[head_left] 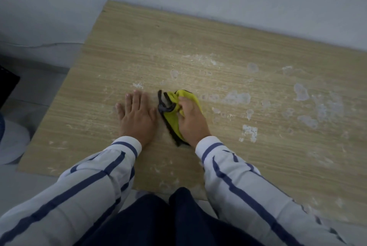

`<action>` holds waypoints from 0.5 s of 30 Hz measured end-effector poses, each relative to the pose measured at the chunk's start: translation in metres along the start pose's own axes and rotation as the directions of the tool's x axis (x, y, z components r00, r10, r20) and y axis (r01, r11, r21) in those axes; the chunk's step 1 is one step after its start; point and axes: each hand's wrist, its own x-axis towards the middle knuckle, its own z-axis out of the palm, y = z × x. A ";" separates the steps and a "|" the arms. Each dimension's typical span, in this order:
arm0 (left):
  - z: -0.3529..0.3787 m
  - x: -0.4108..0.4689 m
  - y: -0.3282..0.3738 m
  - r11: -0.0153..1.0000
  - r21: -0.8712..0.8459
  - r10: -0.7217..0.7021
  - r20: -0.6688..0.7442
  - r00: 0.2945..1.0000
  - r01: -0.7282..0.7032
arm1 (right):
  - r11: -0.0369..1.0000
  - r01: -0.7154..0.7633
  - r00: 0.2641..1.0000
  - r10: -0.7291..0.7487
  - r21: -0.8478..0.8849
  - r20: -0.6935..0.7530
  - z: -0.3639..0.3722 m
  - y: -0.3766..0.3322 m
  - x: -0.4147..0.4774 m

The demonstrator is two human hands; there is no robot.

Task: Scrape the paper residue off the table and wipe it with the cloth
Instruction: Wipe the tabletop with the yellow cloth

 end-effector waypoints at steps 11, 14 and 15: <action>0.000 0.007 0.010 1.000 -0.004 0.012 0.009 1.000 -0.012 | 0.988 -0.080 0.996 0.083 -0.132 0.022 -0.001 0.011 0.006; 0.001 0.014 0.010 1.000 0.002 0.022 0.005 1.000 -0.022 | 1.000 0.009 0.999 -0.008 -0.027 0.037 -0.012 0.011 0.011; 0.001 0.017 0.010 1.000 0.003 0.028 0.007 1.000 -0.028 | 0.999 -0.040 0.998 0.039 -0.023 -0.045 -0.022 0.020 0.015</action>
